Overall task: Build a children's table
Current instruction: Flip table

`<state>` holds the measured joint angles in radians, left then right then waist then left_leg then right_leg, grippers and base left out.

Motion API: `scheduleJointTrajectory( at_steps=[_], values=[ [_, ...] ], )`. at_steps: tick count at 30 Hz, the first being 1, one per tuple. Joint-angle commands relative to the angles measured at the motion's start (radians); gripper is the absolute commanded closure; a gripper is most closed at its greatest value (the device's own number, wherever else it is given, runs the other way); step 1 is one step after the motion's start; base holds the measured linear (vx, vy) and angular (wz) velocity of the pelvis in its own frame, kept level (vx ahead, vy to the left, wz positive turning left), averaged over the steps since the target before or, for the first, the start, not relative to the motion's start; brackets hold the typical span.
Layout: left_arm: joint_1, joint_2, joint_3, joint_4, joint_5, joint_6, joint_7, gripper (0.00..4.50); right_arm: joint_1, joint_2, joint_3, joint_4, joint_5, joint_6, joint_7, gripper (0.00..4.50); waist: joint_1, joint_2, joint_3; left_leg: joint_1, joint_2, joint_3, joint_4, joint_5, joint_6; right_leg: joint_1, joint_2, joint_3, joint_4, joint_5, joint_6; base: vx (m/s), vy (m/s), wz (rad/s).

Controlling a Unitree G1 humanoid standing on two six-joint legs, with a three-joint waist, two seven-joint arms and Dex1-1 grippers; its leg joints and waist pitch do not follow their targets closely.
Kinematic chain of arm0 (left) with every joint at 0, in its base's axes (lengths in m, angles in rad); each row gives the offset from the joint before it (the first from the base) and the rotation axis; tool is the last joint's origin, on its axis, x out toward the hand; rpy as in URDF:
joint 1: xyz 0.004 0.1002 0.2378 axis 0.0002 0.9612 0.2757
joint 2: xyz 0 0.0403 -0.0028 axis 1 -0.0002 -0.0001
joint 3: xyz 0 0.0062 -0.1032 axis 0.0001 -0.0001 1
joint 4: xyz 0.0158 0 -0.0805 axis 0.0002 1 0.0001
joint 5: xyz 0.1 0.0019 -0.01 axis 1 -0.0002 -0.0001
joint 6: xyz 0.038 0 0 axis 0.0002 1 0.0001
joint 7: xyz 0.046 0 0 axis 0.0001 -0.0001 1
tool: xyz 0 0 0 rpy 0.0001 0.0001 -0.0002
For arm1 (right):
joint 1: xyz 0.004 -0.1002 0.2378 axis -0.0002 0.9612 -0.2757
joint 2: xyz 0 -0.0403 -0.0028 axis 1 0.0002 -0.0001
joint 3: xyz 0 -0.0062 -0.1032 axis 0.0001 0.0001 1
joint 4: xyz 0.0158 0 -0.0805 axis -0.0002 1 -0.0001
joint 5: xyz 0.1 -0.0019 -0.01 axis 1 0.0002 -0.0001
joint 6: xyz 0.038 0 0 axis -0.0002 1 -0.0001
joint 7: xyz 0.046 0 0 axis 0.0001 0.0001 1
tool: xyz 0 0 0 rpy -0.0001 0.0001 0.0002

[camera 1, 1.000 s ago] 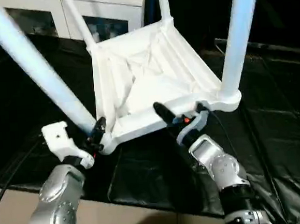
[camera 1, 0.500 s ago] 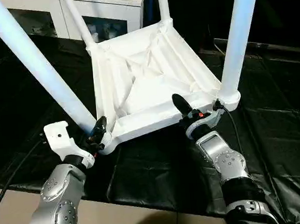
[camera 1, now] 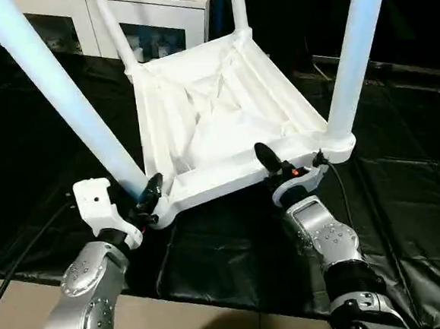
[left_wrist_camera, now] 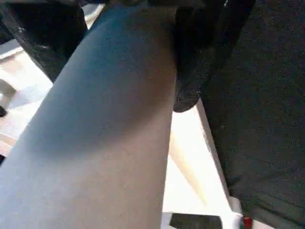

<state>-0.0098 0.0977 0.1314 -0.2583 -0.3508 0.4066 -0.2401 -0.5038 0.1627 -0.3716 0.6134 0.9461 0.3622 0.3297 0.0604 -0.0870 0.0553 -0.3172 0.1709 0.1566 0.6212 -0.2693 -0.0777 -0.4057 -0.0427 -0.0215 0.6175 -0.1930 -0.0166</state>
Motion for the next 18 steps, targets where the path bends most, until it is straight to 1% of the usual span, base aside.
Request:
scheduleJointTrajectory(
  at_steps=[1,8,9,10,11,12,13,15,16,17,18],
  values=[
    [0.024,-0.02,-0.1,0.025,-0.024,0.034,-0.072,2.36,-0.109,0.124,0.007,-0.012,0.013,0.002,0.004,2.55,0.002,0.01,-0.051,-0.016,0.047,-0.006,-0.086,0.017,0.037,0.052,-0.086,0.043,-0.052,-0.072,-0.216,0.0,0.0,0.0],
    [0.028,-0.014,-0.08,0.032,0.004,0.006,-0.043,2.37,-0.105,0.116,0.017,-0.007,0.013,-0.007,0.015,2.57,0.0,0.011,-0.053,-0.016,0.048,-0.006,-0.085,0.036,0.045,0.052,-0.086,0.043,-0.05,-0.053,-0.217,0.0,0.0,0.0],
    [0.025,-0.015,-0.07,0.037,0.01,-0.003,-0.028,2.37,-0.104,0.114,0.019,-0.008,0.007,-0.013,0.017,2.57,0.0,0.014,-0.052,-0.016,0.048,-0.006,-0.085,0.035,0.045,0.052,-0.086,0.042,-0.05,-0.054,-0.218,0.0,0.0,0.0],
    [0.025,-0.017,-0.052,0.036,-0.007,-0.002,-0.031,2.37,-0.108,0.107,0.02,-0.007,-0.003,-0.025,0.018,2.57,0.0,0.013,-0.052,-0.016,0.048,-0.006,-0.085,0.032,0.045,0.051,-0.086,0.042,-0.052,-0.058,-0.218,0.0,0.0,0.0],
    [0.026,-0.015,-0.042,0.033,-0.019,0.001,-0.036,2.03,-0.112,0.1,0.018,-0.003,-0.01,-0.035,0.018,2.57,0.0,0.011,-0.052,-0.016,0.048,-0.005,-0.085,0.028,0.042,0.051,-0.086,0.043,-0.052,-0.064,-0.219,0.0,0.0,0.0],
    [0.031,-0.009,-0.033,0.028,-0.03,0.004,-0.046,1.82,-0.115,0.093,0.016,-0.004,-0.015,-0.044,0.017,2.57,0.0,0.013,-0.052,-0.016,0.047,-0.005,-0.085,0.027,0.041,0.052,-0.086,0.043,-0.051,-0.064,-0.22,0.0,0.0,0.0],
    [0.046,0.004,-0.024,0.016,-0.05,0.009,-0.07,1.69,-0.117,0.079,0.012,-0.009,-0.021,-0.054,0.014,2.57,-0.001,0.012,-0.053,-0.016,0.047,-0.005,-0.085,0.029,0.038,0.051,-0.086,0.042,-0.05,-0.061,-0.223,0.0,0.0,0.0],
    [0.059,0.014,-0.018,0.007,-0.062,0.01,-0.086,1.58,-0.116,0.069,0.011,-0.014,-0.025,-0.06,0.011,2.57,-0.003,0.011,-0.054,-0.018,0.046,-0.005,-0.084,0.041,0.038,0.052,-0.084,0.042,-0.047,-0.048,-0.224,0.0,0.0,0.0],
    [0.069,0.022,-0.015,0.0,-0.069,0.01,-0.098,1.46,-0.116,0.059,0.012,-0.016,-0.034,-0.067,0.009,2.57,-0.004,0.006,-0.058,-0.017,0.045,-0.004,-0.081,0.066,0.045,0.051,-0.082,0.041,-0.044,-0.017,-0.225,0.0,0.0,0.0],
    [0.088,0.035,-0.011,-0.011,-0.081,0.013,-0.119,1.33,-0.114,0.044,0.015,-0.023,-0.045,-0.075,0.009,2.57,-0.003,0.003,-0.062,-0.019,0.043,-0.003,-0.076,0.101,0.059,0.053,-0.082,0.041,-0.04,0.024,-0.229,0.0,0.0,0.0],
    [0.095,0.039,-0.009,-0.016,-0.085,0.014,-0.126,1.25,-0.114,0.039,0.016,-0.026,-0.048,-0.077,0.009,2.57,-0.001,0.005,-0.064,-0.02,0.041,-0.003,-0.074,0.123,0.066,0.052,-0.081,0.042,-0.035,0.051,-0.232,0.0,0.0,0.0]
  ],
)
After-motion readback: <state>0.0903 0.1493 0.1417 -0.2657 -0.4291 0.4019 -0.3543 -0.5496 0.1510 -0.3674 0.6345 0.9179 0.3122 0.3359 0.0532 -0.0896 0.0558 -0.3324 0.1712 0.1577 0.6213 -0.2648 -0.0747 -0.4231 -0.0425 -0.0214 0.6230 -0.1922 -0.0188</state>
